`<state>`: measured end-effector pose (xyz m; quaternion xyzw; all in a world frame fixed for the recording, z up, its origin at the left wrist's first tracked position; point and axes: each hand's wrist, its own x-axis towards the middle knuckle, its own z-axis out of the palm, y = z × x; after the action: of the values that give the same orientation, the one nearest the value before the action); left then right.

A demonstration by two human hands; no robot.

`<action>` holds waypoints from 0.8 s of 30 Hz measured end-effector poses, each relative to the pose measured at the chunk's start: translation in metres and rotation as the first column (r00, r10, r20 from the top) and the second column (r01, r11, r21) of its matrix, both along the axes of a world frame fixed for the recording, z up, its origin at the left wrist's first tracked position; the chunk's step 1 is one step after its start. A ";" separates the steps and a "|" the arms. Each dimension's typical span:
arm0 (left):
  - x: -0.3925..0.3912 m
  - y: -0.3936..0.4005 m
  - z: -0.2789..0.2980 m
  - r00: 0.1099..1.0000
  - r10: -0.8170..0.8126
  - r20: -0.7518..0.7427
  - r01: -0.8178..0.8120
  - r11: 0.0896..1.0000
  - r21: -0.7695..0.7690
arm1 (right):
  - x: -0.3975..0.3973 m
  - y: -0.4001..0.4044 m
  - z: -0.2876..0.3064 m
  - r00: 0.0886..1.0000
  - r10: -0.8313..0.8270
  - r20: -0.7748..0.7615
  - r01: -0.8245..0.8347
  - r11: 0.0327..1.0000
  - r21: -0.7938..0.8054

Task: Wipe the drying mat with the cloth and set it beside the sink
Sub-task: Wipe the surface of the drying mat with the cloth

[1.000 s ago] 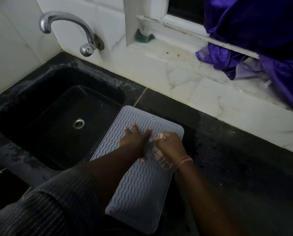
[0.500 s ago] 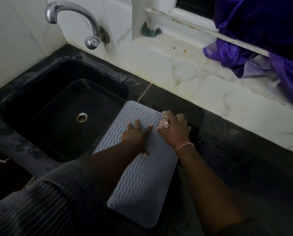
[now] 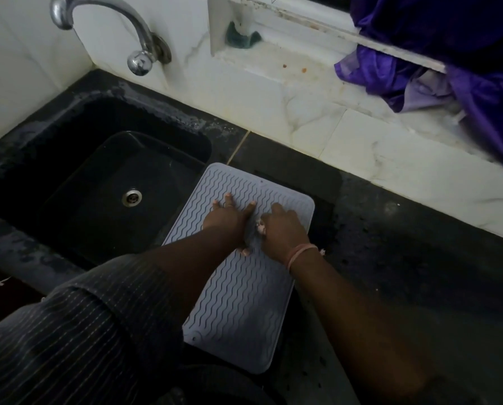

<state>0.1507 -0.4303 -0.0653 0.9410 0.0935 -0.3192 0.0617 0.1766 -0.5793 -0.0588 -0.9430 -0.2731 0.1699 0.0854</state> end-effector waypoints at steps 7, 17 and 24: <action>-0.001 0.001 0.006 0.998 -0.017 -0.054 0.016 1.000 -0.024 | -0.063 -0.010 -0.002 0.992 0.059 -0.107 -0.053 0.997 0.058; -0.075 0.021 0.009 0.982 -0.003 0.187 0.048 0.971 -0.234 | 0.013 -0.010 0.011 0.911 -0.410 0.049 0.379 0.876 0.299; -0.111 0.024 -0.011 0.984 -0.168 0.053 0.172 0.980 -0.099 | -0.002 0.009 -0.024 0.954 -0.262 0.148 0.242 0.960 0.141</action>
<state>0.0395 -0.4061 -0.0760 0.9479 -0.0051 -0.3070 0.0846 0.1746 -0.5704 -0.0825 -0.9740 -0.1662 0.0622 0.1407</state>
